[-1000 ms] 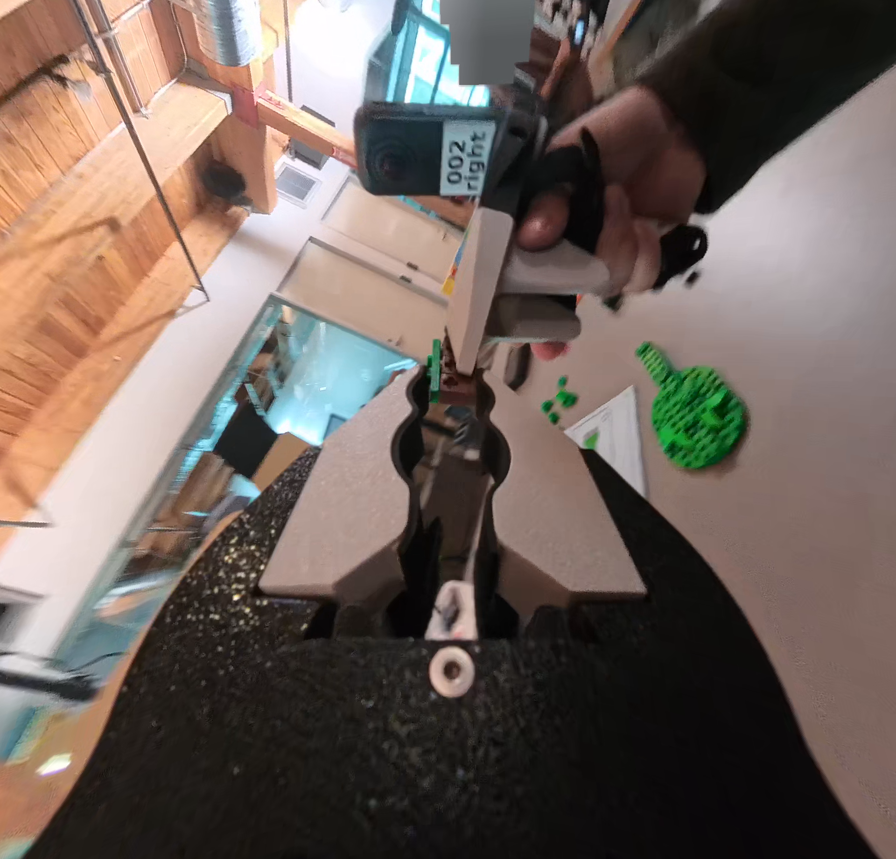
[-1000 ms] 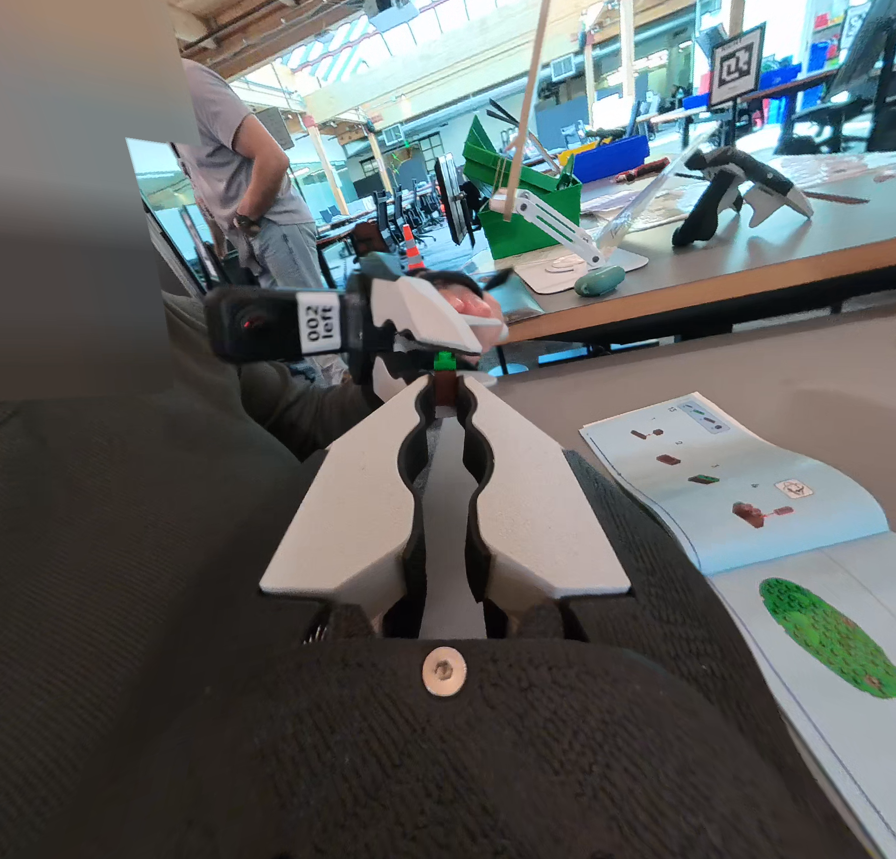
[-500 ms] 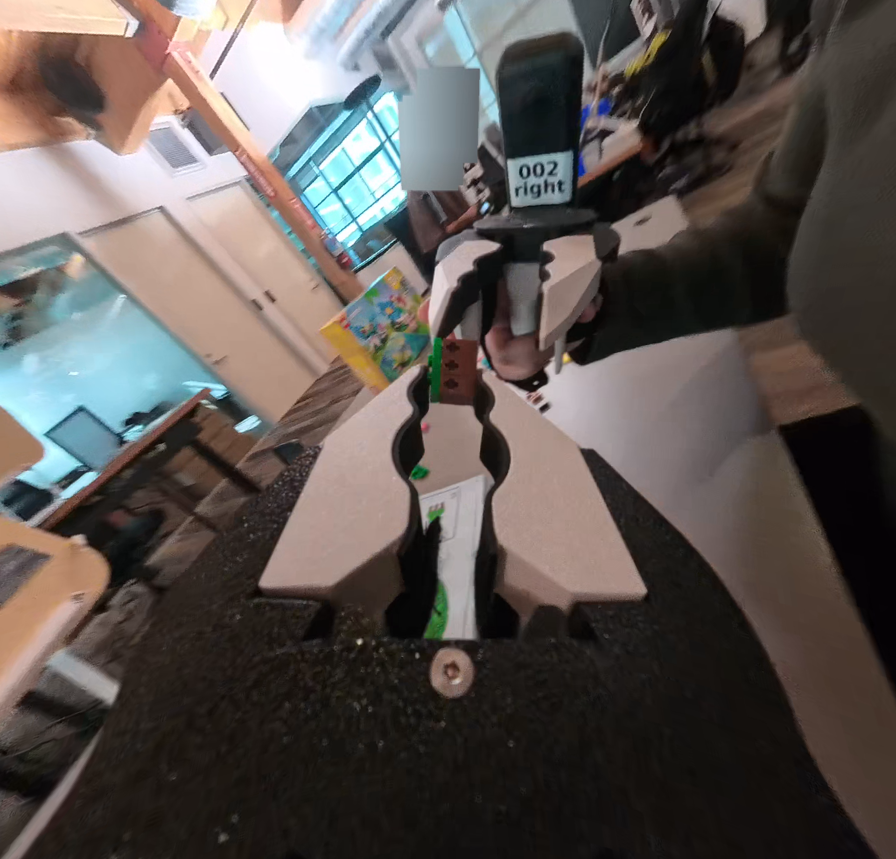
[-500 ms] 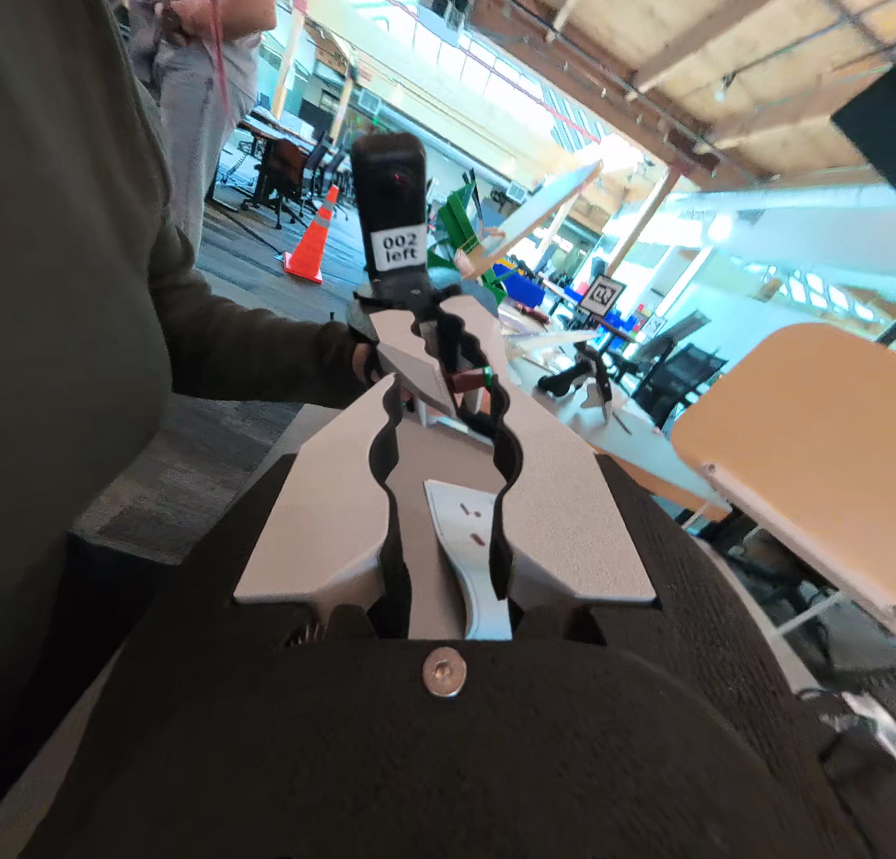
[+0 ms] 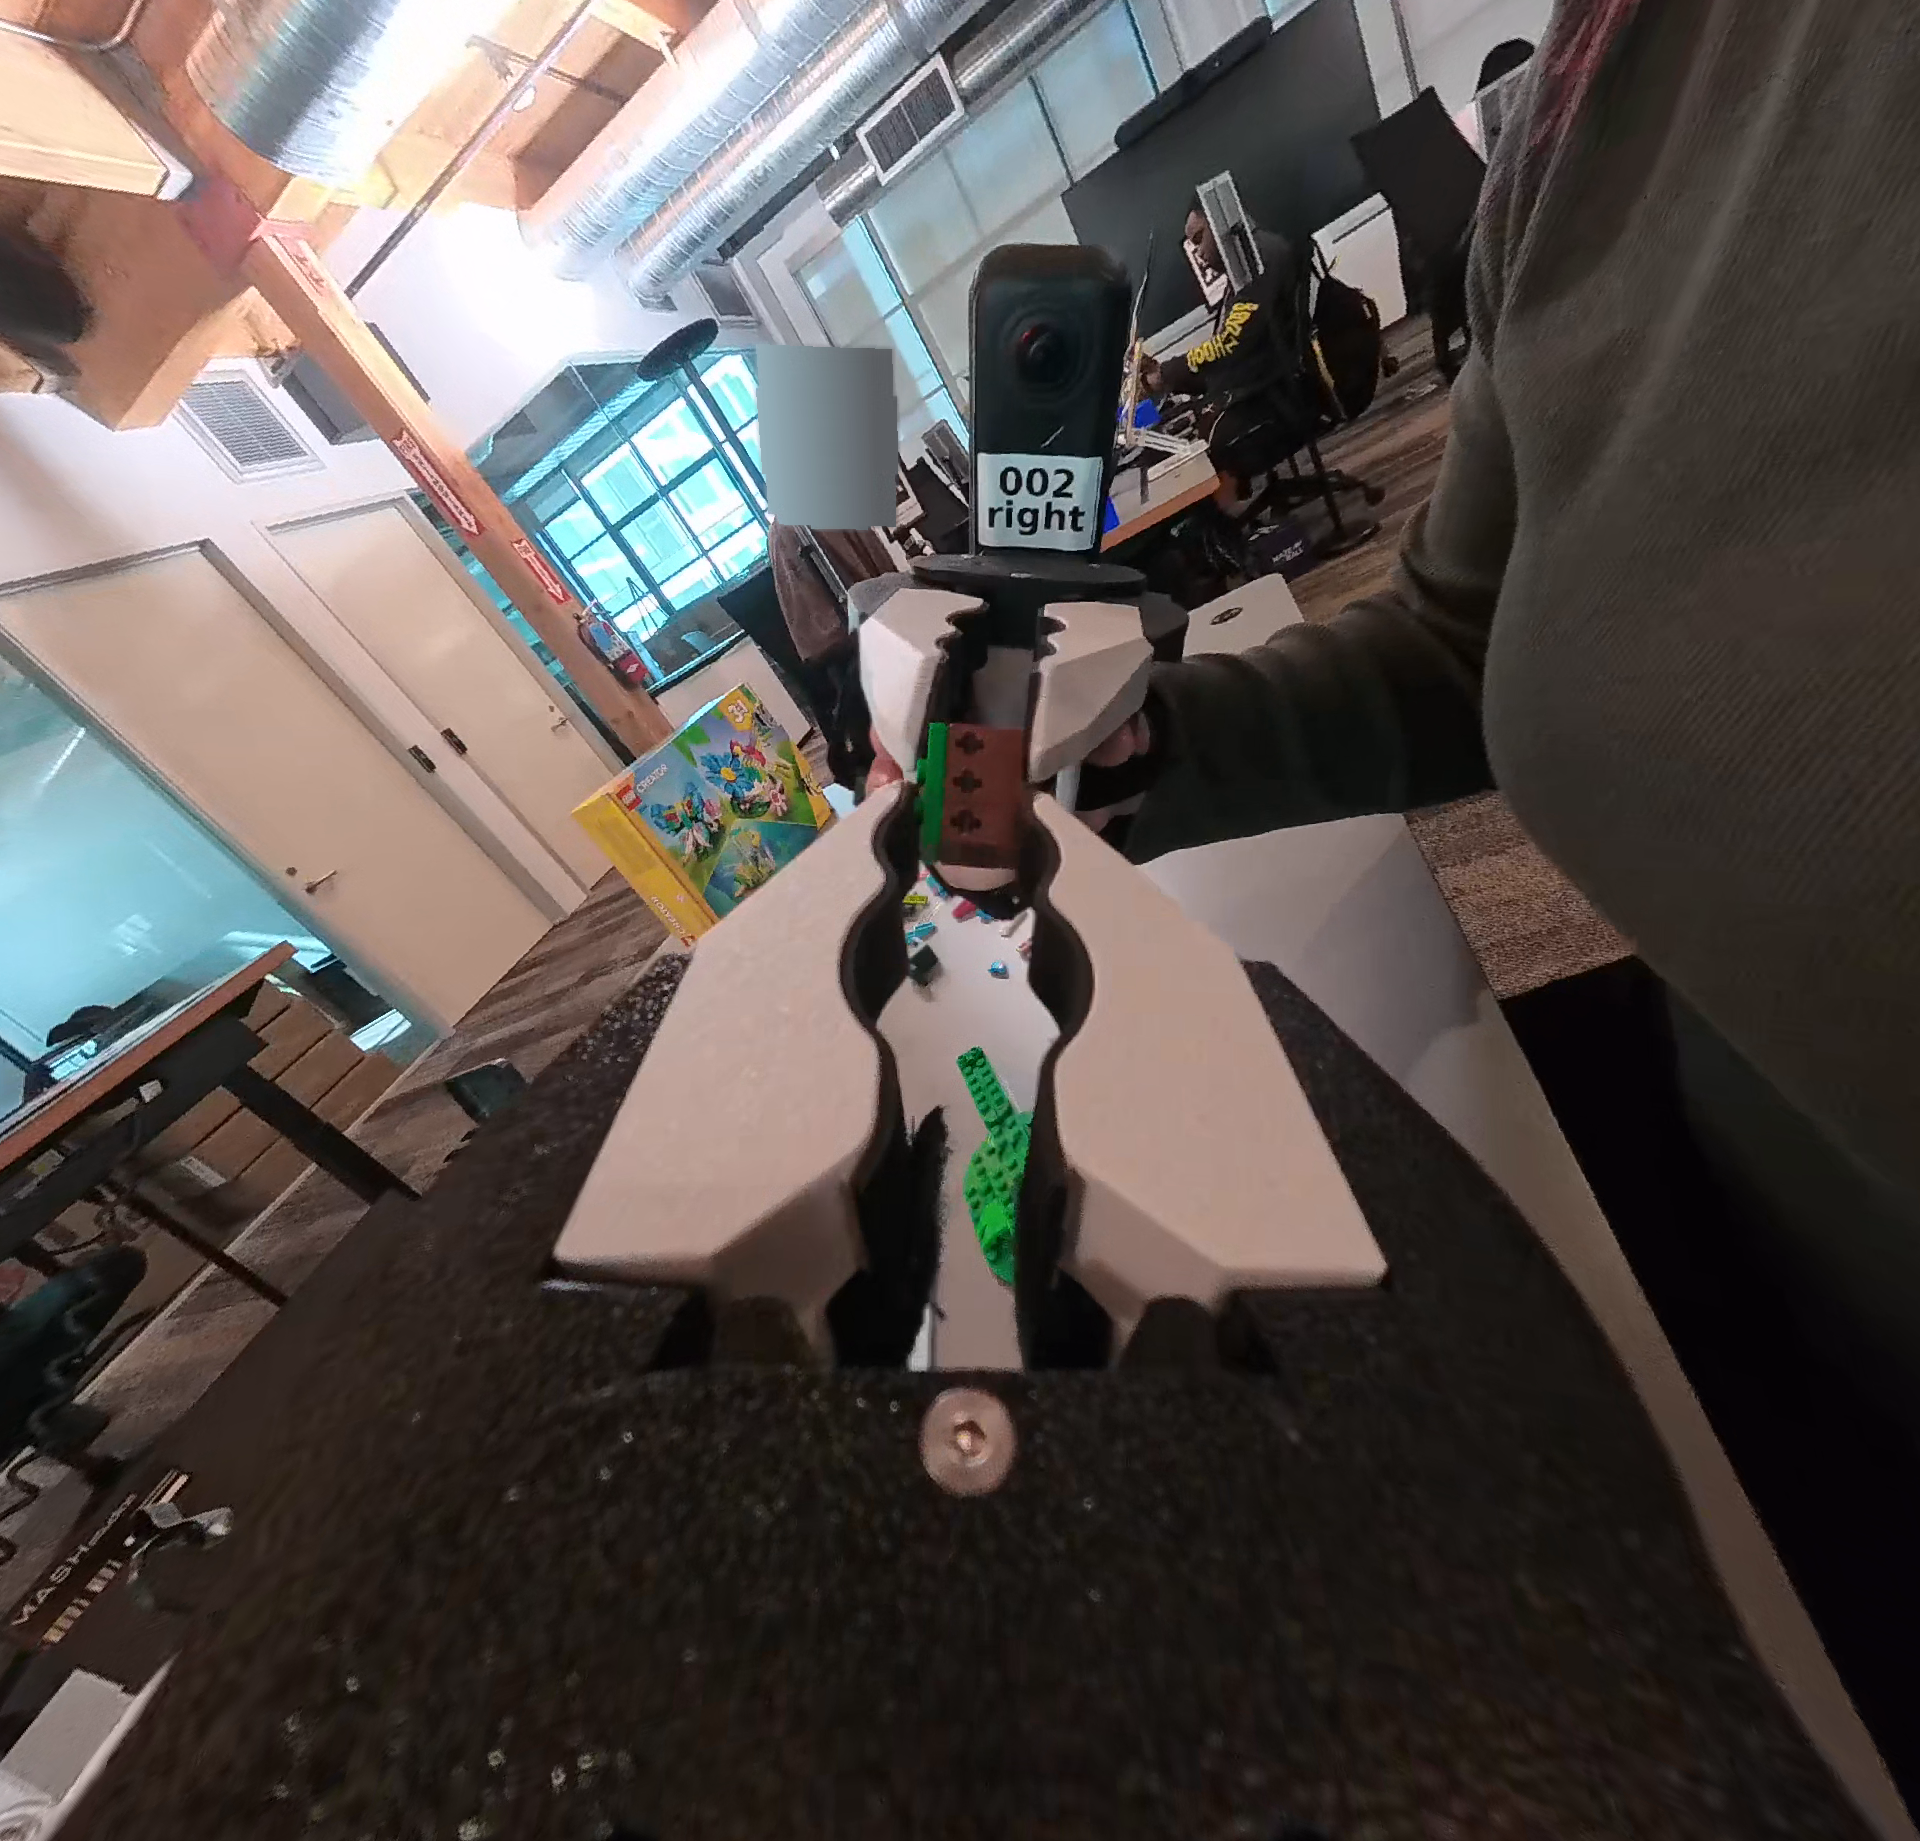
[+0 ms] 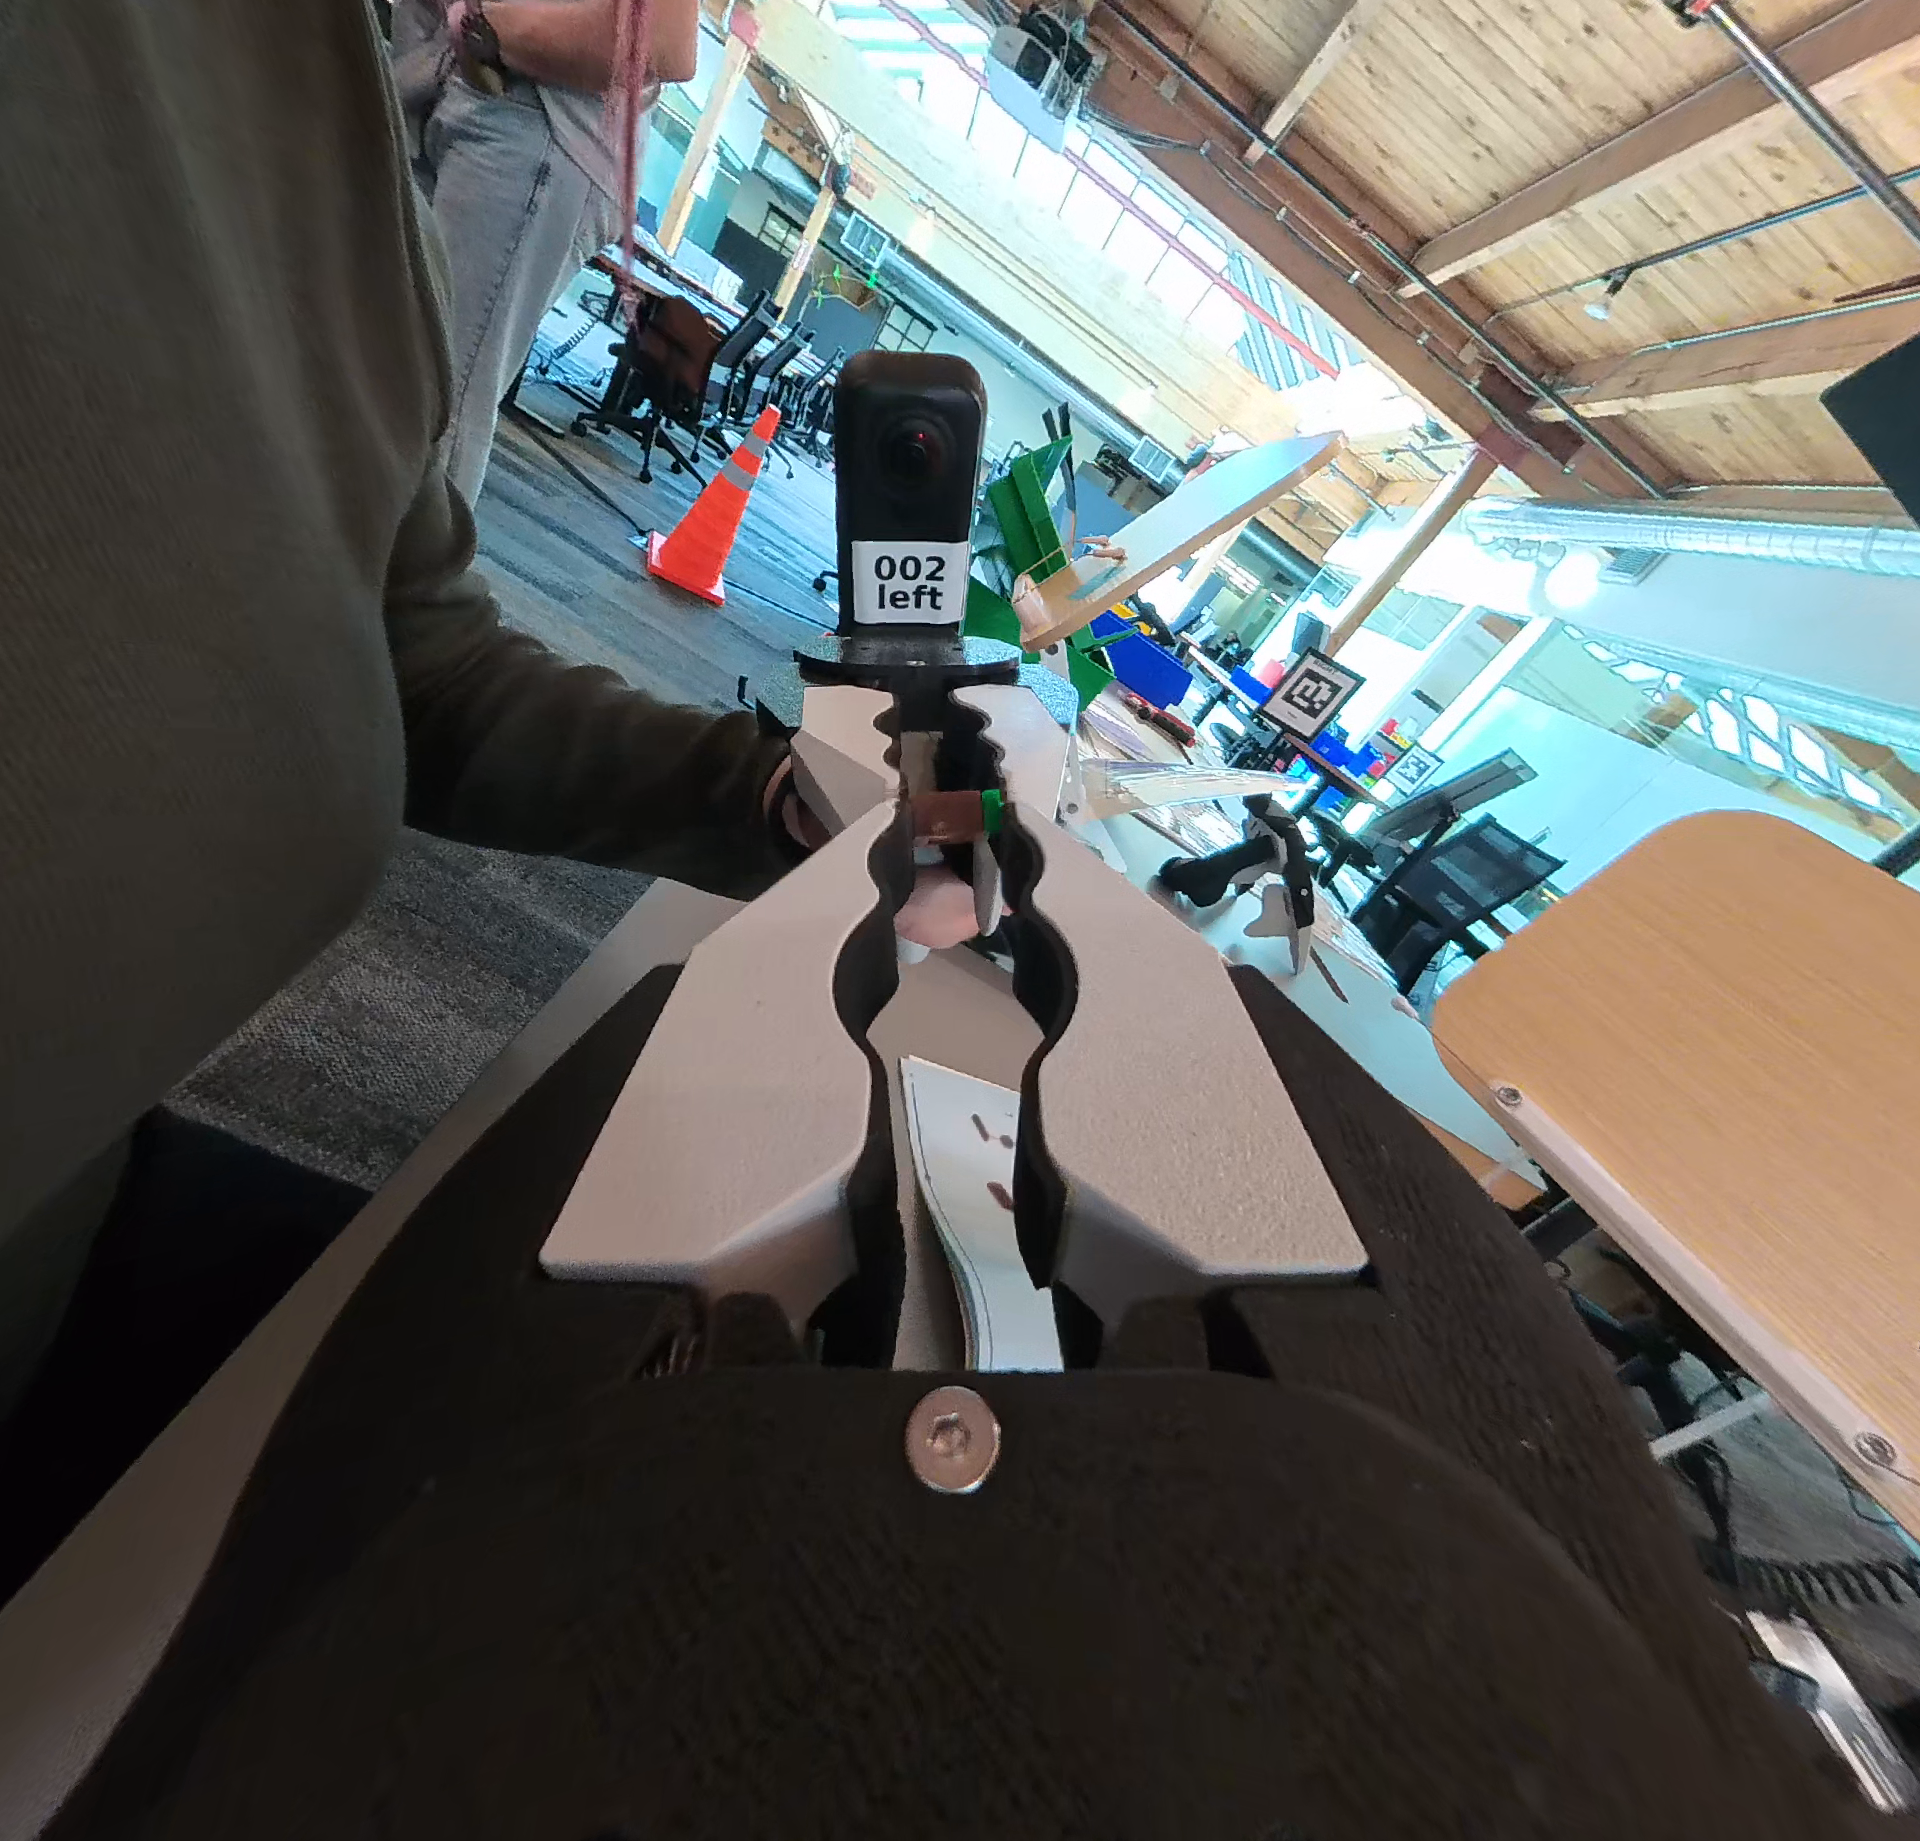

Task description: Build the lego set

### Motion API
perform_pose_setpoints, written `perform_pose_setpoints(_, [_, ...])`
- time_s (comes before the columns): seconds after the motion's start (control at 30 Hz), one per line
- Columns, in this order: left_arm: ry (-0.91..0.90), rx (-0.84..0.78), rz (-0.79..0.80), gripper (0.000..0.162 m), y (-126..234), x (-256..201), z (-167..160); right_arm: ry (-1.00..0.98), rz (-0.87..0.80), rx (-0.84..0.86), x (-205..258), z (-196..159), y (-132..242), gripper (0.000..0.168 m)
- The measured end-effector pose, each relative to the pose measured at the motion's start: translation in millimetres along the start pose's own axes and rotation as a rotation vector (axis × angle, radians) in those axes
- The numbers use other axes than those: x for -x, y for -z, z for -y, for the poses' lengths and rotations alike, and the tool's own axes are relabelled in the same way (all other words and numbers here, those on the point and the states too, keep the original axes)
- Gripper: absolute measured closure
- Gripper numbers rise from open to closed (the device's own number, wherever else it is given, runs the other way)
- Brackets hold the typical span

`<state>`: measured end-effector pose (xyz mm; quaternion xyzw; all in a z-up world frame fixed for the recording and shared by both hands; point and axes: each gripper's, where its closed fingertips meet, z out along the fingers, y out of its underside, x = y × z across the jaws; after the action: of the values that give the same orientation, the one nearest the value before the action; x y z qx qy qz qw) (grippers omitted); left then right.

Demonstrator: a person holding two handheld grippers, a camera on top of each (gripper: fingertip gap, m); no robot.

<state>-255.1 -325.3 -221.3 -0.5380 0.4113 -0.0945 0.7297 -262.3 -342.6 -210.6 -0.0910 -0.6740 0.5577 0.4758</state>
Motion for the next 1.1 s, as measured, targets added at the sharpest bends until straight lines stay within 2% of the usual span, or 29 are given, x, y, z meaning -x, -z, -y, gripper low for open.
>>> perform_pose_setpoints(0.27, [-0.018, 0.051, -0.010, 0.147, -1.2, -3.4, -5.1, 0.066, -0.002, 0.075, 2.7, -5.1, 2.1, 0.154])
perform_pose_setpoints(0.33, [-0.033, 0.058, 0.007, 0.146, -1.4, -1.6, -5.6, 0.032, -0.015, 0.071, 0.8, -6.1, 2.1, 0.154])
perform_pose_setpoints(0.43, [-0.110, 0.105, 0.095, 0.146, -1.2, 8.5, -12.1, -0.092, -0.051, 0.069, -8.1, -14.3, 3.5, 0.151])
perform_pose_setpoints(0.5, [-0.230, 0.185, 0.178, 0.146, 1.6, 18.4, -22.1, -0.262, -0.060, 0.033, -14.1, -15.8, 4.9, 0.134])
perform_pose_setpoints(0.57, [-0.319, 0.252, 0.213, 0.146, 2.8, 21.6, -30.5, -0.469, -0.100, 0.056, -25.7, -28.7, 5.5, 0.134])
perform_pose_setpoints(0.63, [-0.365, 0.284, 0.218, 0.146, 1.7, 20.7, -35.8, -0.611, -0.068, 0.104, -22.2, -43.5, 2.8, 0.134])
perform_pose_setpoints(0.73, [-0.388, 0.332, 0.202, 0.145, -0.5, 19.0, -46.7, -0.761, 0.001, 0.123, -13.2, -54.3, -2.3, 0.140])
perform_pose_setpoints(0.8, [-0.383, 0.341, 0.206, 0.145, -0.1, 20.5, -52.8, -0.789, -0.009, 0.119, -14.8, -60.3, -2.2, 0.158])
perform_pose_setpoints(0.9, [-0.293, 0.301, 0.231, 0.143, -0.4, 24.9, -60.9, -0.827, -0.042, 0.105, -20.4, -70.6, -0.6, 0.162])
perform_pose_setpoints(0.93, [-0.242, 0.266, 0.280, 0.136, 0.4, 31.2, -61.9, -0.820, -0.067, 0.097, -25.1, -74.3, 2.6, 0.162])
perform_pose_setpoints(1.03, [0.000, 0.161, 0.396, 0.084, 0.4, 49.9, -74.9, -0.667, -0.238, 0.107, -49.5, -92.2, 24.3, 0.162])
perform_pose_setpoints(1.07, [0.122, 0.084, 0.413, 0.072, -4.0, 52.2, -77.9, -0.580, -0.332, 0.126, -61.0, -99.9, 36.6, 0.162])
perform_pose_setpoints(1.1, [0.211, 0.006, 0.428, 0.068, -9.8, 52.7, -80.5, -0.481, -0.421, 0.136, -71.0, -104.8, 50.0, 0.162])
